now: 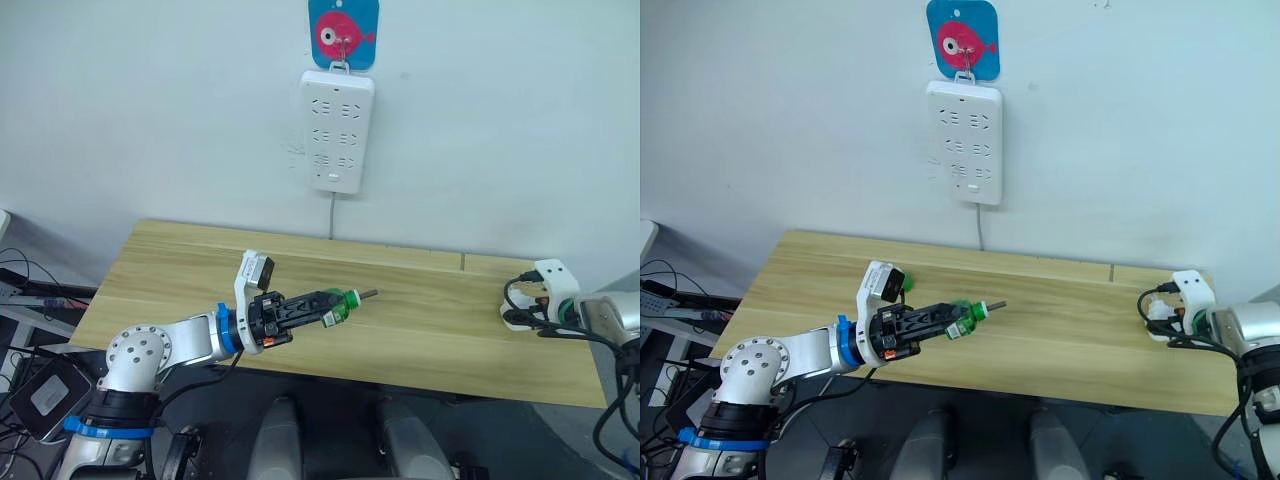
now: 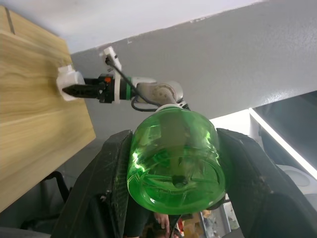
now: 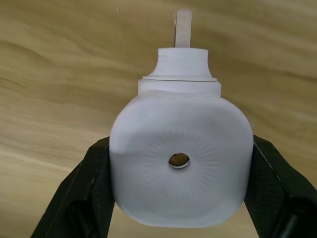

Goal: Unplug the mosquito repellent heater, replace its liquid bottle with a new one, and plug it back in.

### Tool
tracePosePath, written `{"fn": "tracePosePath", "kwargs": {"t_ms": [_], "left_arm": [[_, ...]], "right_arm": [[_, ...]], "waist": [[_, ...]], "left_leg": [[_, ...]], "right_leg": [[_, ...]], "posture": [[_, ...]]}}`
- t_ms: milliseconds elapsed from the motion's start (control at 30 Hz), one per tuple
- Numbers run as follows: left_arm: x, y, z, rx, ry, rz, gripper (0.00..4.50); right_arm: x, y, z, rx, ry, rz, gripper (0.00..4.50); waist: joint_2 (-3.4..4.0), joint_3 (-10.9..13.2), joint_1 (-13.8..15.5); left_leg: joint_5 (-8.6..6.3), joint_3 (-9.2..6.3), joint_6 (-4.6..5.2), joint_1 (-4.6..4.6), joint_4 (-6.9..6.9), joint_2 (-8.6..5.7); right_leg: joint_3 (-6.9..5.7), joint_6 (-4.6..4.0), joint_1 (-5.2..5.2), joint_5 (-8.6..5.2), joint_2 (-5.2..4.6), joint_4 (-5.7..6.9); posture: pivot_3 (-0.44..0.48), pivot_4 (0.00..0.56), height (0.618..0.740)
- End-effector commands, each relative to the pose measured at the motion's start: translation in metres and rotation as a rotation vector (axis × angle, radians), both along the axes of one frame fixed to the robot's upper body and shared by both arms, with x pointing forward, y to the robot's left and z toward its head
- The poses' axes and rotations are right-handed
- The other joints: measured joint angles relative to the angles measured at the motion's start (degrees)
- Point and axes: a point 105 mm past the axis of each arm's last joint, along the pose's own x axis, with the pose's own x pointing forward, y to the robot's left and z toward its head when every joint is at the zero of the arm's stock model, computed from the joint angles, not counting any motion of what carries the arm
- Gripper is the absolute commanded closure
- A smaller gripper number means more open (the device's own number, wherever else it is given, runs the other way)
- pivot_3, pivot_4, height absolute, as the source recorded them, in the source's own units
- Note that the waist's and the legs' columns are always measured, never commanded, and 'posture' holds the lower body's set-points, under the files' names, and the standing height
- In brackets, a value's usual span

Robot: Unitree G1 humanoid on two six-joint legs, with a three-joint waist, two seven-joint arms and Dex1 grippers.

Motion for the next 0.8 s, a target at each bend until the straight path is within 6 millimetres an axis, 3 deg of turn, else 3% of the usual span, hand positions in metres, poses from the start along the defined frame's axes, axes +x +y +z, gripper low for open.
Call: {"fn": "tracePosePath", "kwargs": {"t_ms": [33, 200, 333, 467, 533, 667, 733, 800], "left_arm": [[-0.004, -0.001, 0.01, -0.011, -0.048, -0.007, 2.22], [-0.001, -0.001, 0.009, -0.007, -0.054, 0.0, 2.22], [-0.001, -0.002, 0.008, -0.005, -0.054, -0.003, 2.22], [0.001, -0.002, 0.007, -0.001, -0.056, 0.0, 2.22], [0.004, -0.002, 0.007, -0.003, -0.063, 0.007, 2.22], [0.018, -0.003, 0.011, 0.008, -0.147, 0.09, 2.22], [0.03, -0.012, 0.011, 0.102, -0.321, 0.189, 2.22], [0.038, -0.02, 0.018, 0.155, -0.499, 0.268, 2.22]], "right_arm": [[-0.002, -0.013, 0.005, -0.003, -0.004, -0.082, 1.48], [-0.006, -0.013, 0.0, 0.013, 0.022, -0.126, 1.48], [-0.004, -0.01, 0.004, 0.033, 0.012, -0.13, 0.2], [-0.003, -0.007, 0.017, 0.031, -0.013, -0.108, 0.05], [-0.003, -0.006, 0.029, 0.028, -0.036, -0.092, 0.05], [0.008, -0.001, 0.077, -0.09, -0.22, 0.077, 0.05], [0.018, 0.038, 0.111, 0.107, -0.36, 0.125, 0.05], [0.014, 0.081, 0.137, 0.403, -0.416, 0.166, 0.05]], "waist": [[0.0, 0.0, 0.18], [0.0, 0.0, 0.45], [0.0, 0.0, 0.46], [0.0, 0.0, 0.42], [0.0, 0.0, 0.44], [0.01, 0.0, 0.69], [0.01, 0.0, 0.56], [-0.02, 0.01, 0.05]], "left_leg": [[0.0, 0.01, 0.0, 0.0, 0.0, -0.01], [0.0, 0.0, 0.0, 0.01, -0.02, 0.0], [0.0, 0.0, 0.0, 0.0, -0.02, 0.0], [0.0, 0.0, 0.0, 0.01, -0.02, 0.0], [0.0, 0.0, 0.0, 0.0, -0.02, 0.0], [-0.01, 0.02, -0.01, -0.01, -0.02, -0.02], [-0.01, 0.03, -0.01, -0.01, -0.03, -0.01], [-0.01, 0.03, -0.02, 0.02, -0.04, 0.07]], "right_leg": [[0.01, 0.0, 0.0, 0.0, -0.01, -0.01], [-0.01, 0.0, 0.01, 0.0, 0.0, -0.02], [-0.01, 0.0, 0.01, 0.0, 0.0, -0.03], [-0.01, 0.01, 0.01, 0.0, 0.0, -0.03], [-0.01, 0.01, 0.01, -0.01, 0.0, -0.03], [0.0, 0.03, 0.01, -0.02, -0.01, -0.07], [0.01, 0.03, 0.01, -0.02, -0.02, -0.12], [0.01, 0.0, 0.04, 0.0, 0.04, -0.14]], "posture": [[0.031, 0.264, 0.74], [0.027, 0.262, 0.74], [0.016, 0.259, 0.74], [0.002, 0.257, 0.74], [-0.005, 0.254, 0.74], [-0.016, 0.254, 0.74], [-0.016, 0.254, 0.74], [-0.028, 0.254, 0.74]]}}
